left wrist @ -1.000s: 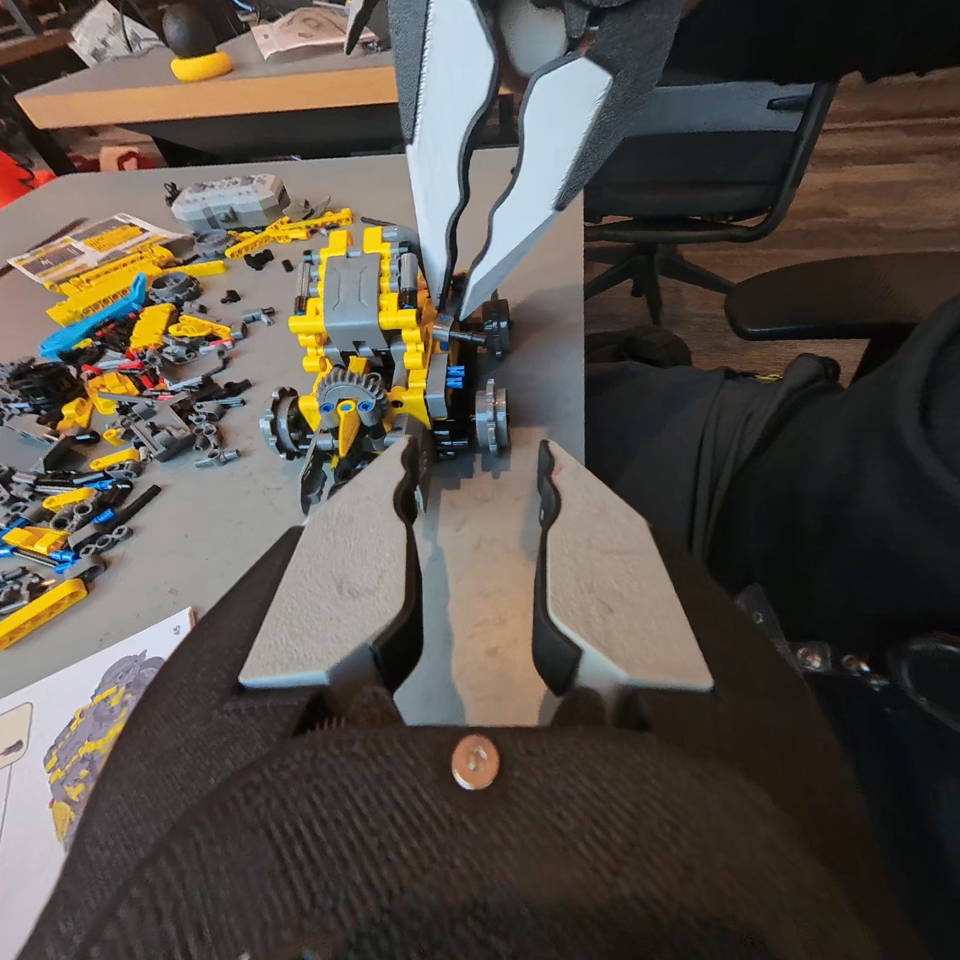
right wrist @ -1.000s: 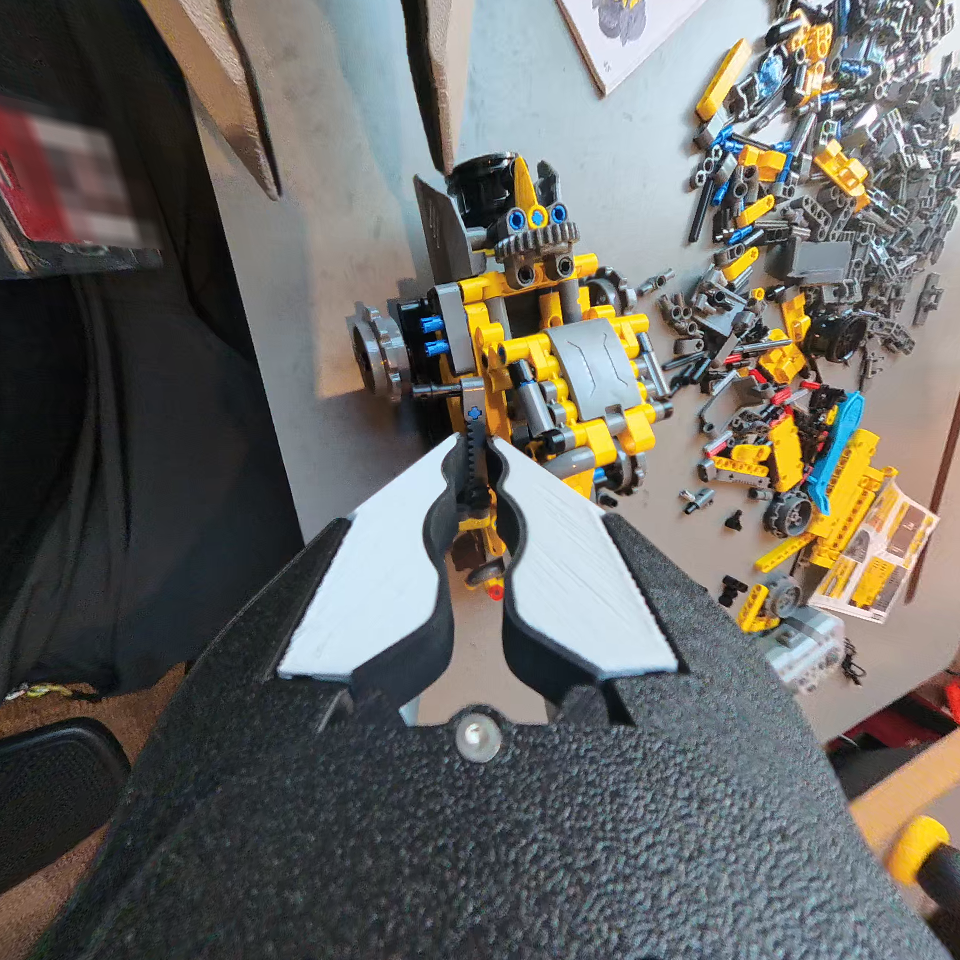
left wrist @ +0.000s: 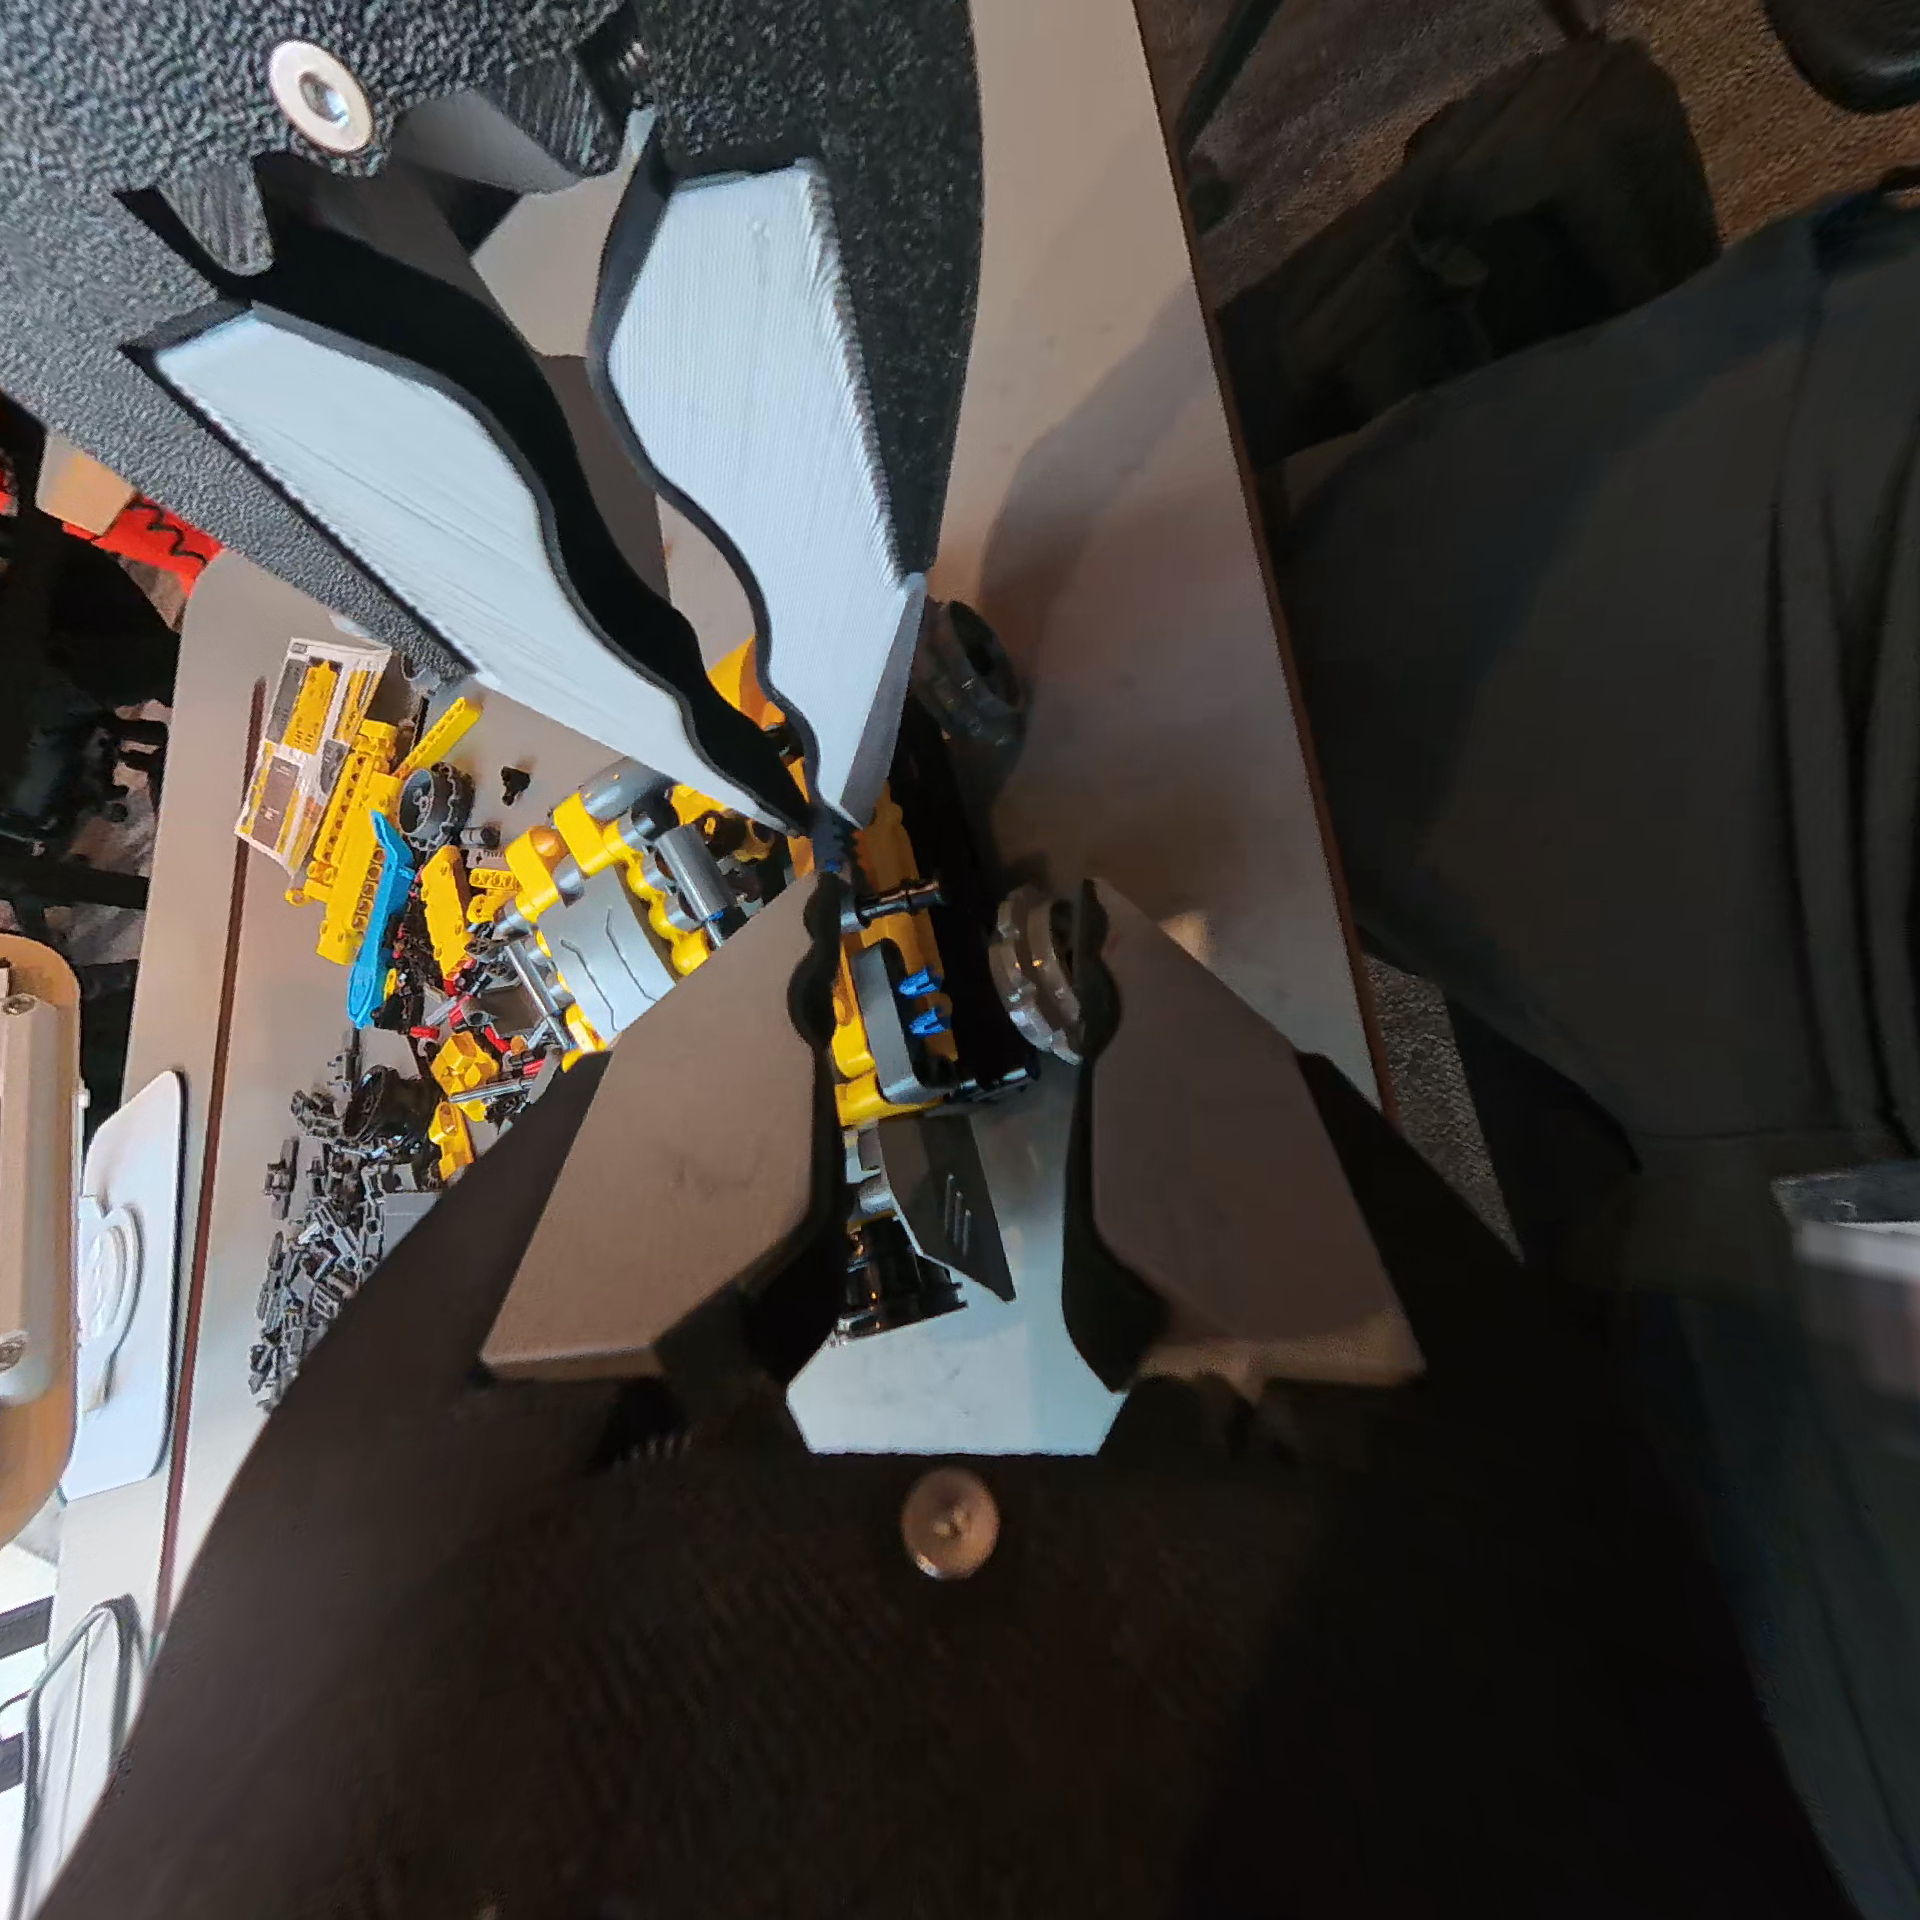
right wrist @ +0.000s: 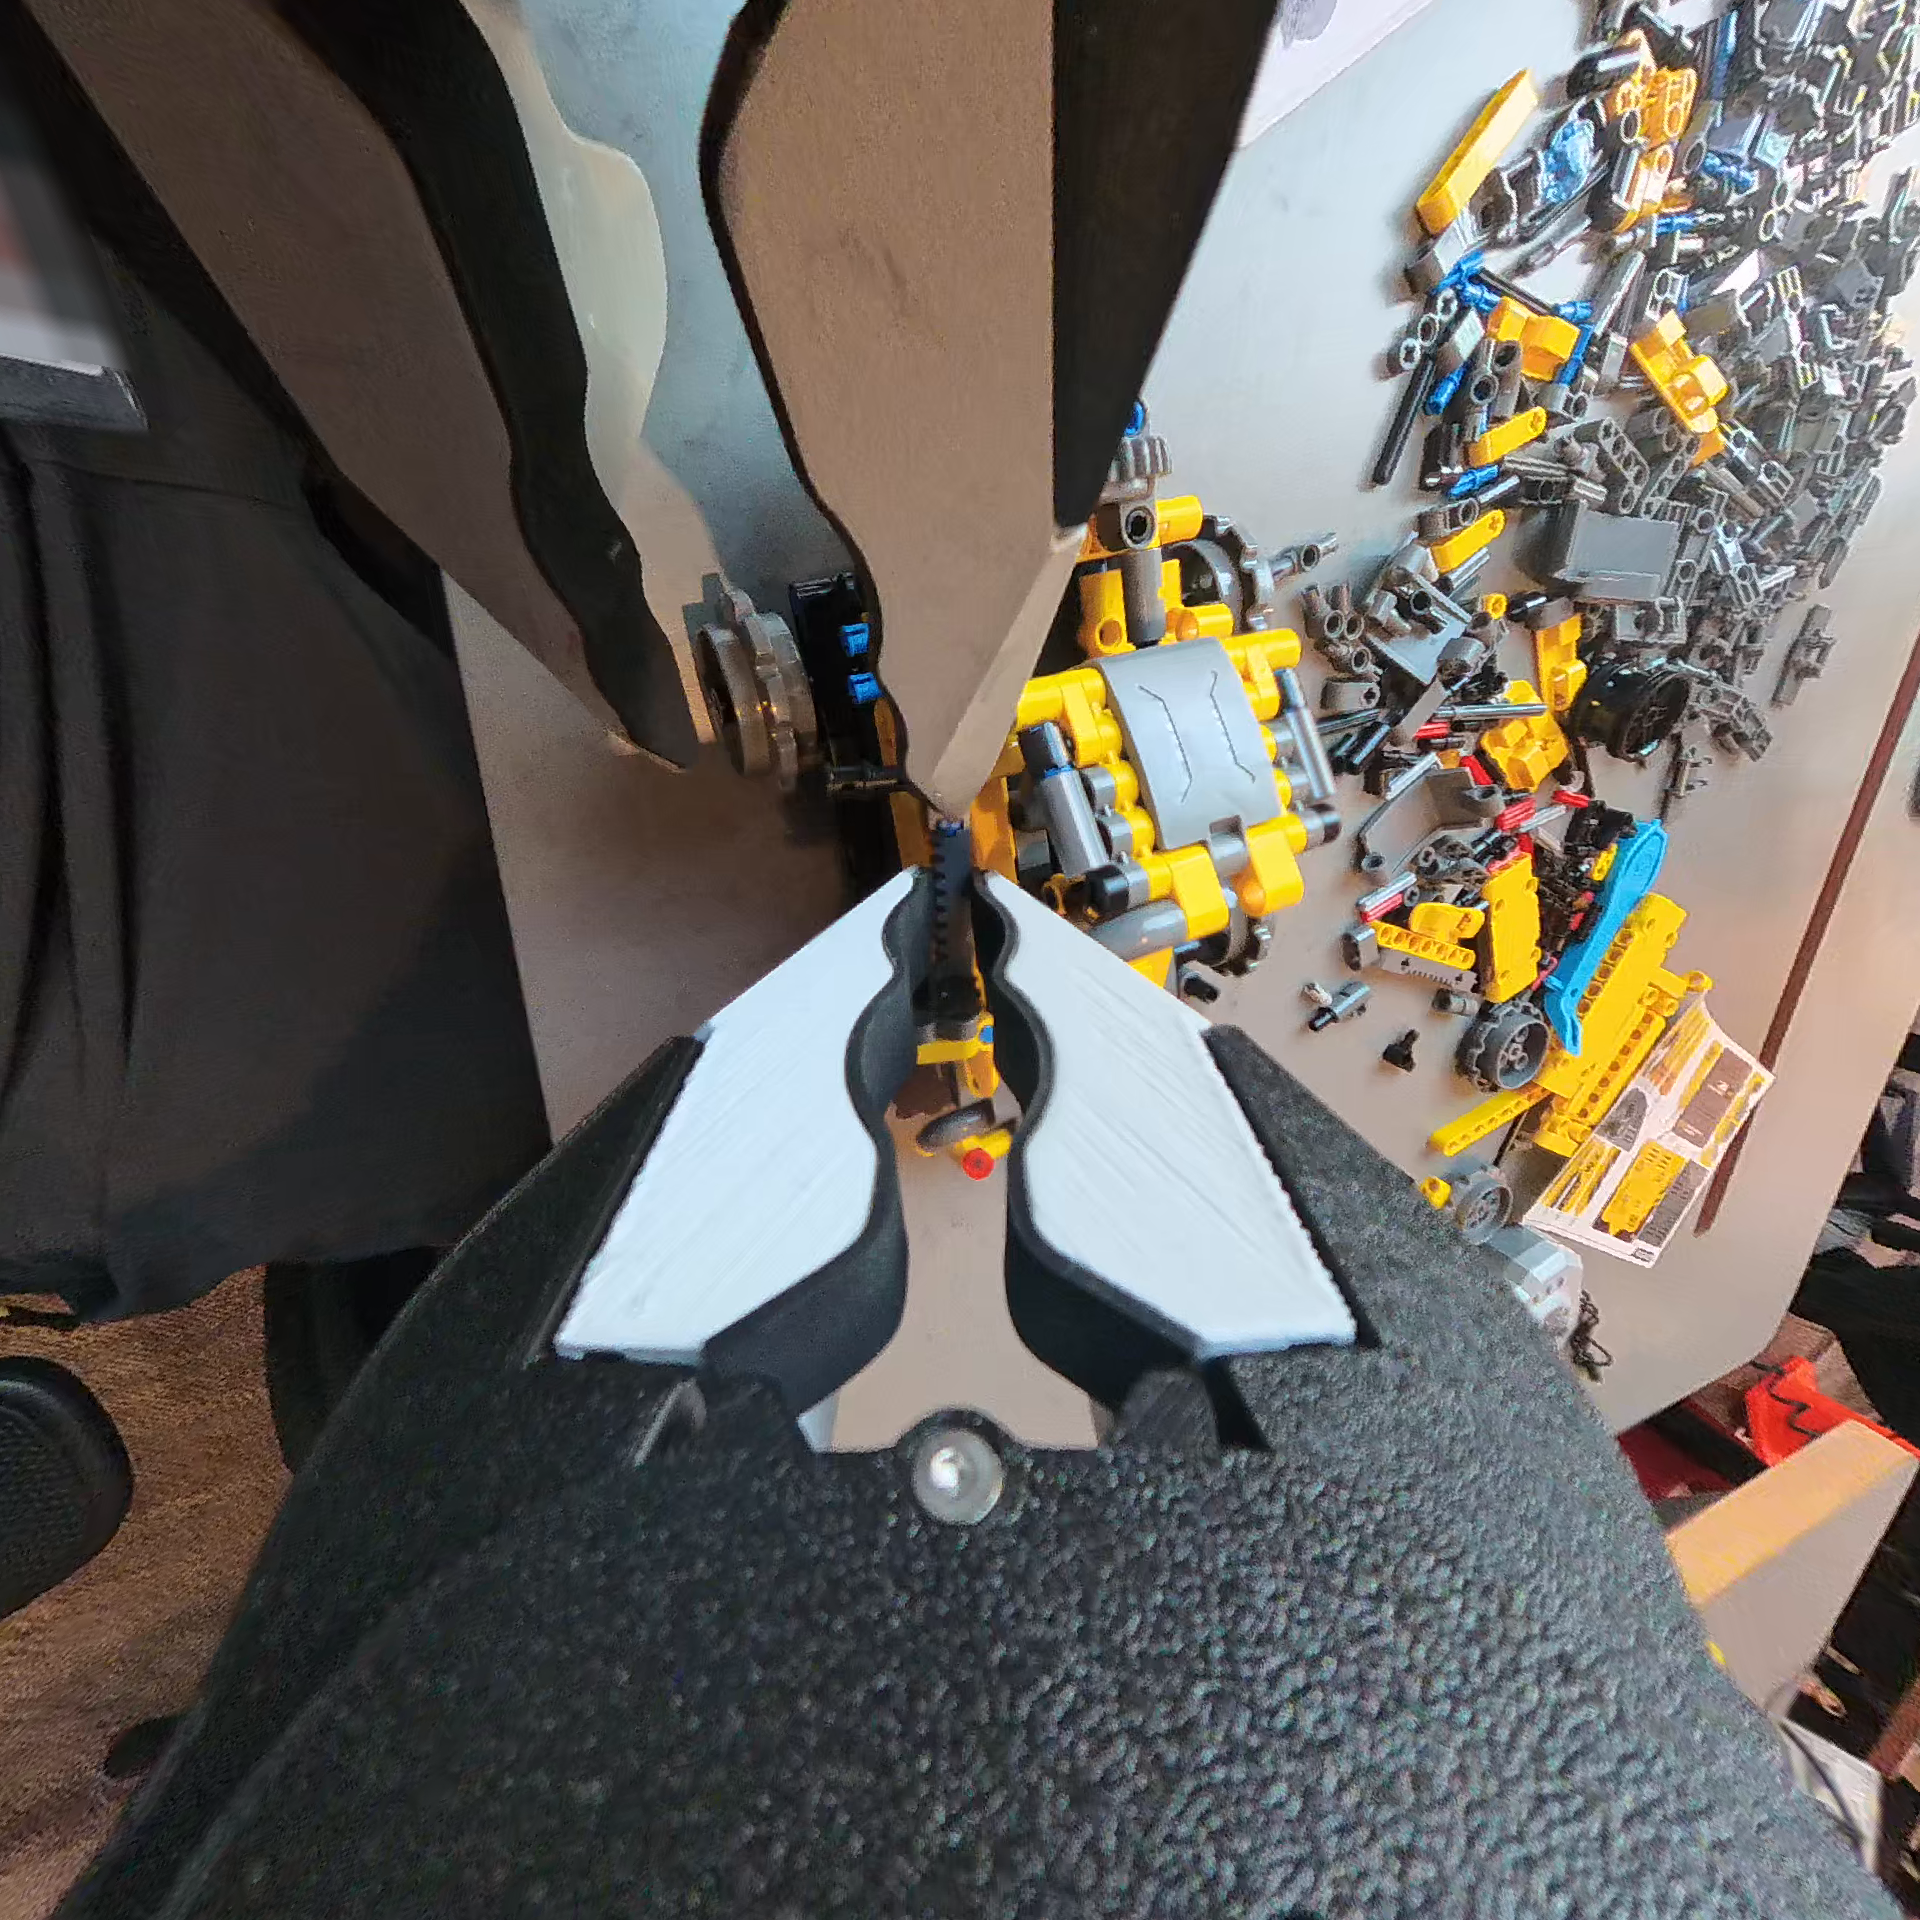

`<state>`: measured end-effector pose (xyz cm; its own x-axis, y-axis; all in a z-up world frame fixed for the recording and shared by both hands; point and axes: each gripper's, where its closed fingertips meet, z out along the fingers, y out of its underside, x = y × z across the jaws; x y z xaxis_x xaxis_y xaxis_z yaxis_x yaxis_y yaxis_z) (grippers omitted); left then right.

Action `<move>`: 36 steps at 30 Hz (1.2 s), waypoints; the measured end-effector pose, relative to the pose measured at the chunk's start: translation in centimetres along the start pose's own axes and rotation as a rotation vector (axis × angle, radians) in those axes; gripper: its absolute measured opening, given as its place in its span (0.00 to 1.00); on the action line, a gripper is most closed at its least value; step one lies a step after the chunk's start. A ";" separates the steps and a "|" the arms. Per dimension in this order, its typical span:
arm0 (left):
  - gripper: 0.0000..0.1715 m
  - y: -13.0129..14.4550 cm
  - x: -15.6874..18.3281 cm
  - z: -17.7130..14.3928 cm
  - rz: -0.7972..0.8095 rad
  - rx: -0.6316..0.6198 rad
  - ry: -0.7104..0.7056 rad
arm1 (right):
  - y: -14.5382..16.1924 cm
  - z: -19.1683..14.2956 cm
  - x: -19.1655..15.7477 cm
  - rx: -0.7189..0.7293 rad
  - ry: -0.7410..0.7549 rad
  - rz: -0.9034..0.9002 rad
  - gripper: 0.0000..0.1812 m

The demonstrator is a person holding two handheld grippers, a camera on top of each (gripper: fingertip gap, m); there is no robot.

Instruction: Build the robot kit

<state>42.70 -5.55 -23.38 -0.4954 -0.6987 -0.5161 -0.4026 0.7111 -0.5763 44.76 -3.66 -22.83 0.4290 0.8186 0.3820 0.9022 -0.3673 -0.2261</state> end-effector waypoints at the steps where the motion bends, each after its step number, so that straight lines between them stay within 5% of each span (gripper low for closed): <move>1: 0.25 0.0 0.0 0.0 -0.010 0.001 0.005 | 0.0 0.0 0.1 0.009 0.000 0.006 0.04; 20: 0.26 -0.4 -0.4 0.5 -0.126 0.089 -0.021 | -0.6 0.0 0.5 0.231 0.066 0.125 0.03; 36: 0.26 -0.2 -0.1 0.2 -0.103 0.096 -0.027 | -0.8 0.1 0.0 0.225 0.013 0.063 0.07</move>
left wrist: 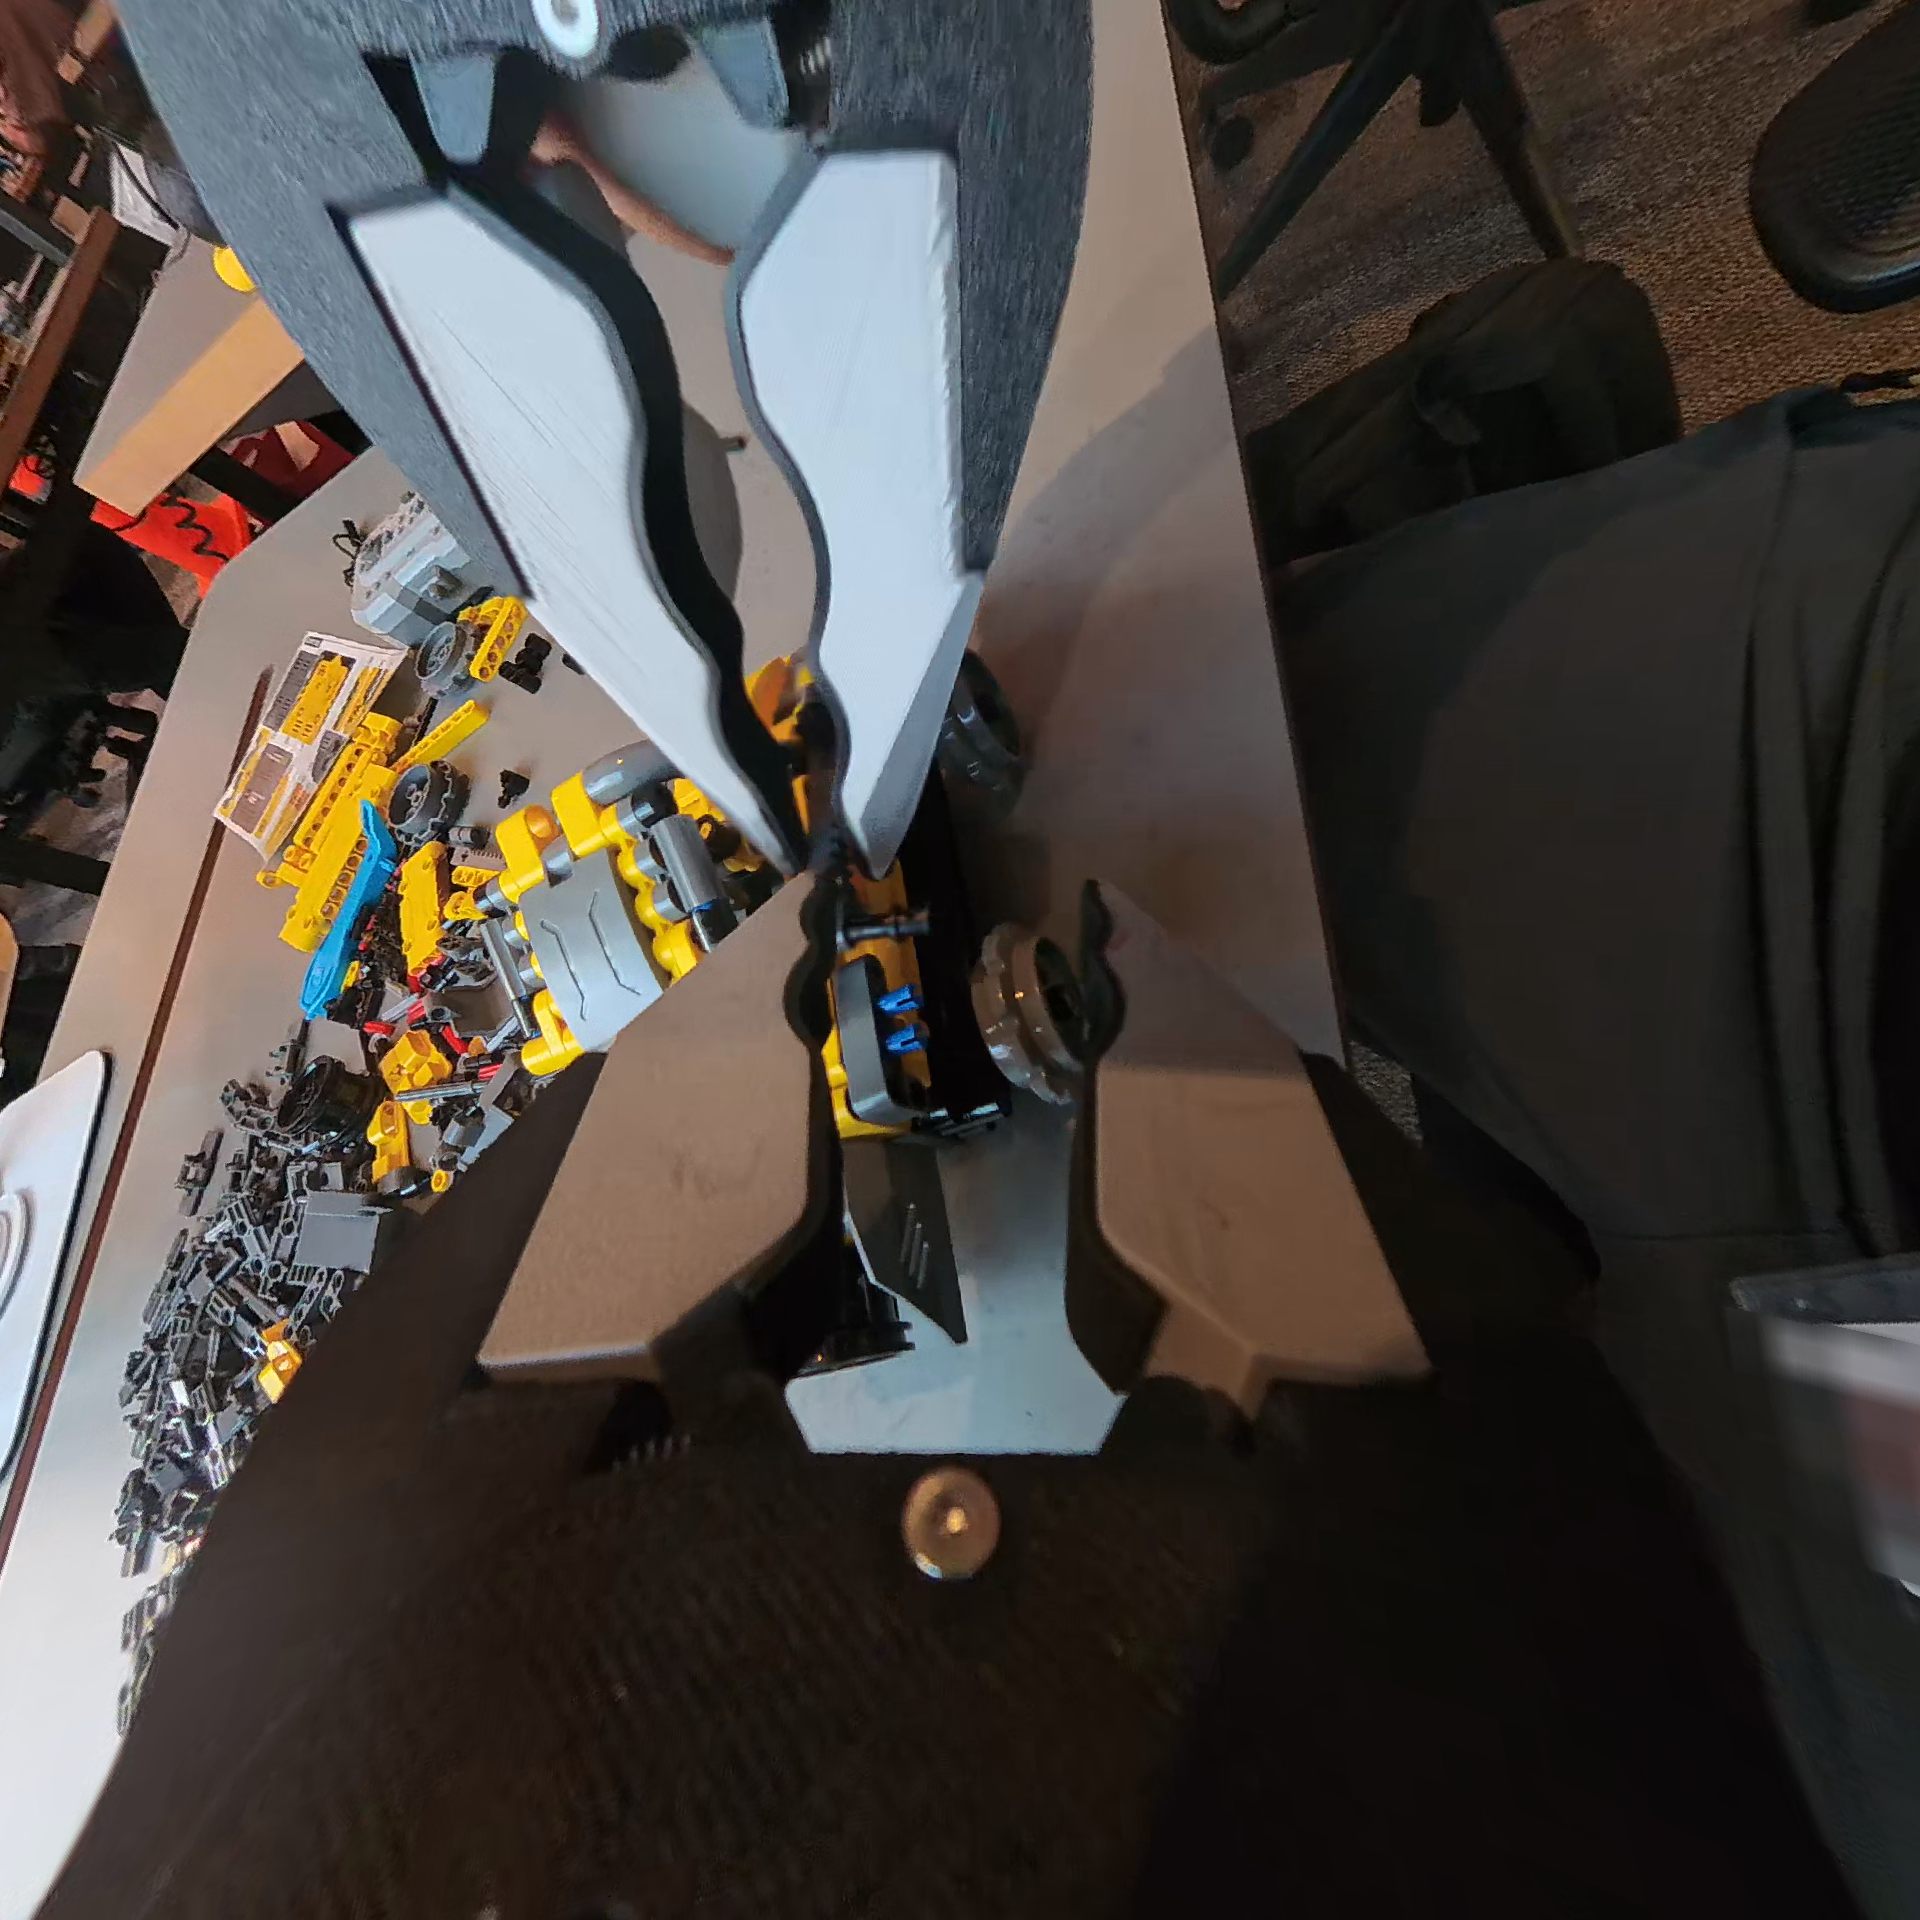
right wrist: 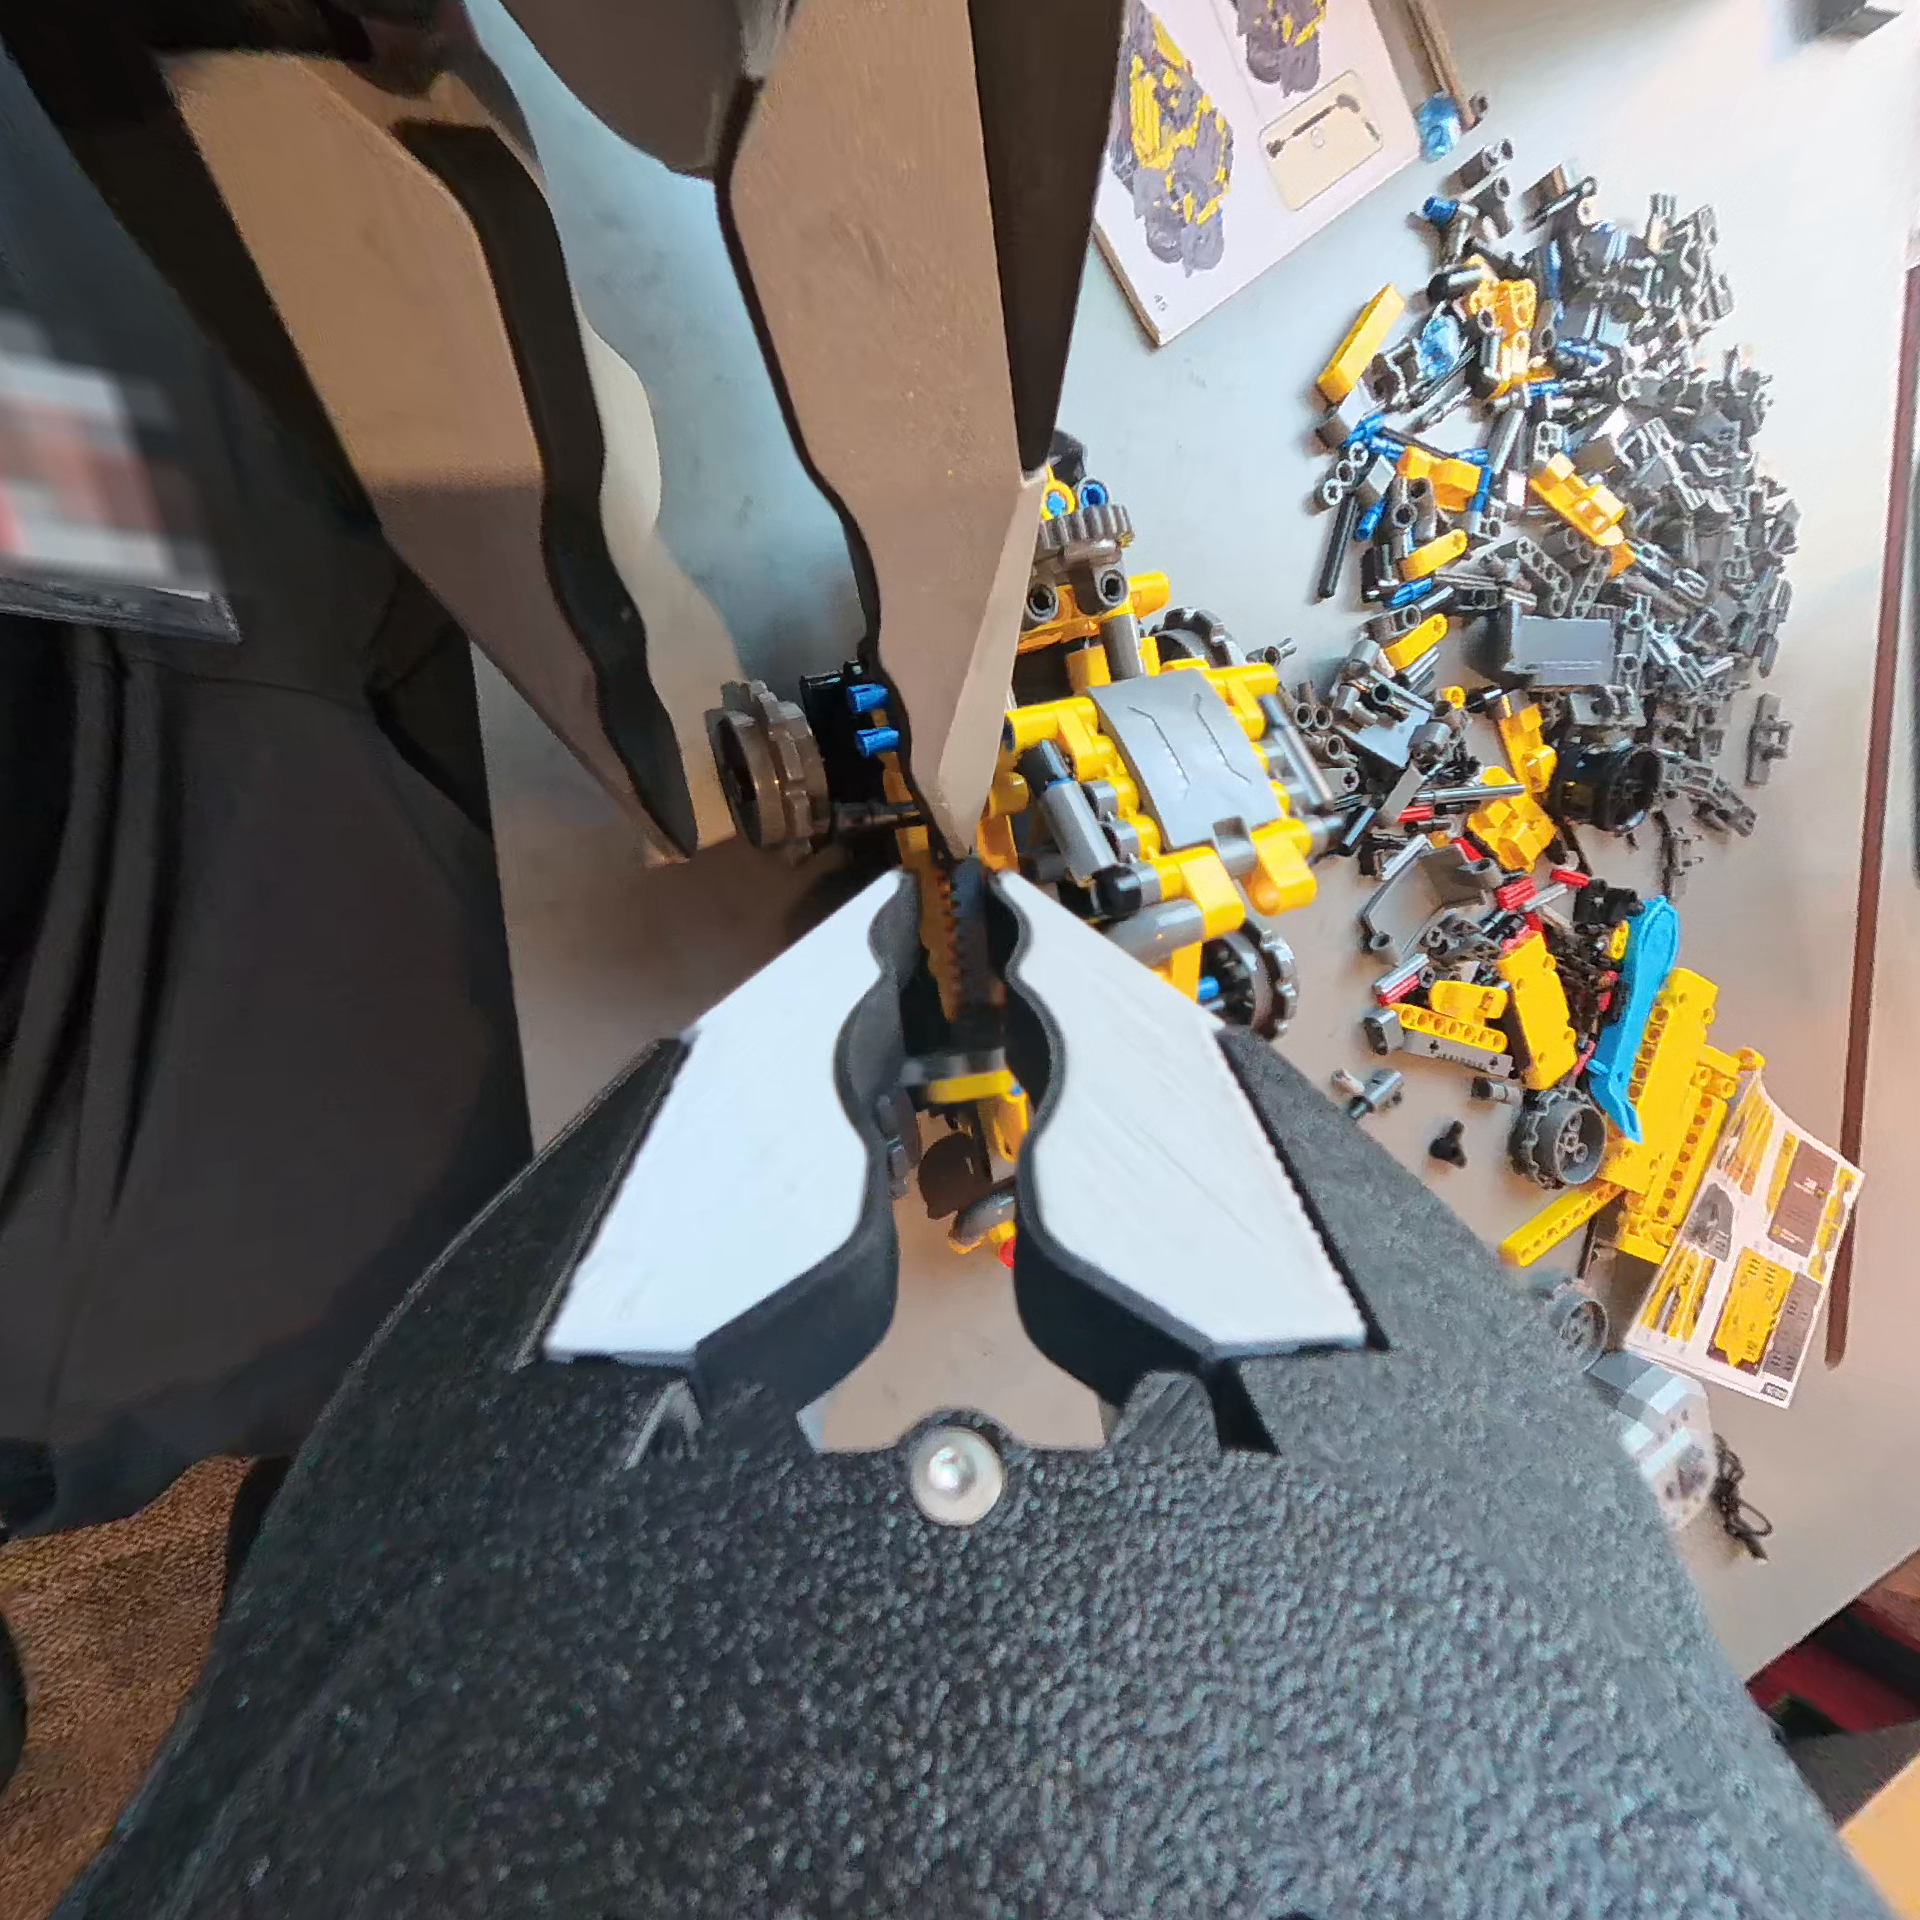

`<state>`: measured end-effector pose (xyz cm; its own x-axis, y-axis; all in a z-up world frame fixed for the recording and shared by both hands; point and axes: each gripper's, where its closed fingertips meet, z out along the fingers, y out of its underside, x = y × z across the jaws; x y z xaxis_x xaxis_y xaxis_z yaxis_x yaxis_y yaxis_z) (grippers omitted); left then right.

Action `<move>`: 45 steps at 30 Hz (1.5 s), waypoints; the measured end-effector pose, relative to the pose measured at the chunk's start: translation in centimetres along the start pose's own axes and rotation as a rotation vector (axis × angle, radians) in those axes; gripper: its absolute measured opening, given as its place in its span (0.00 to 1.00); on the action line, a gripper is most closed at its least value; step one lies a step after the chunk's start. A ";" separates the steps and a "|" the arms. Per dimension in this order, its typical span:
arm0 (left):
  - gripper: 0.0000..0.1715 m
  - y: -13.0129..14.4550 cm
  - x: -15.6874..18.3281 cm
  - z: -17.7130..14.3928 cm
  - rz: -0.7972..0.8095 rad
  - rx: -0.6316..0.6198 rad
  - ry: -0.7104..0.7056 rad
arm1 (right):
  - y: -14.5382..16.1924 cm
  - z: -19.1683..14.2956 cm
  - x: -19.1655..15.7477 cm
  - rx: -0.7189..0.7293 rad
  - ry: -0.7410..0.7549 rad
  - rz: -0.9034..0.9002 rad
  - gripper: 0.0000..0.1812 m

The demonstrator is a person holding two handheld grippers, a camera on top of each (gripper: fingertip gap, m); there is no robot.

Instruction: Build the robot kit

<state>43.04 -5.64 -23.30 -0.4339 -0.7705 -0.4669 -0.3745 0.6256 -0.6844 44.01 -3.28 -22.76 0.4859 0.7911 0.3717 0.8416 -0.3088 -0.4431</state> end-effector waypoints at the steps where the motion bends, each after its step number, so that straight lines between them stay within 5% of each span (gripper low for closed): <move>1: 0.24 0.0 0.0 0.0 0.003 -0.003 0.003 | 0.3 0.3 0.1 -0.016 0.005 -0.003 0.04; 10: 0.24 -1.2 -0.6 -2.0 -0.035 0.072 -0.094 | 0.2 -1.3 -0.2 0.098 -0.039 0.186 0.03; 14: 0.14 -2.8 -1.7 -4.0 -0.100 0.159 -0.240 | -2.9 -4.5 -0.8 0.488 -0.229 0.600 0.03; 17: 0.17 -3.2 -1.4 -4.0 -0.161 0.167 -0.235 | -4.3 -6.5 -0.6 0.799 -0.416 0.893 0.03; 23: 0.12 -3.3 -2.1 -4.4 -0.152 0.129 -0.300 | -4.1 -7.0 -1.5 1.021 -0.580 1.116 0.04; 45: 0.01 -4.0 -1.5 -3.0 -0.001 0.055 -0.327 | -3.1 -5.7 -2.3 1.068 -0.580 1.240 0.04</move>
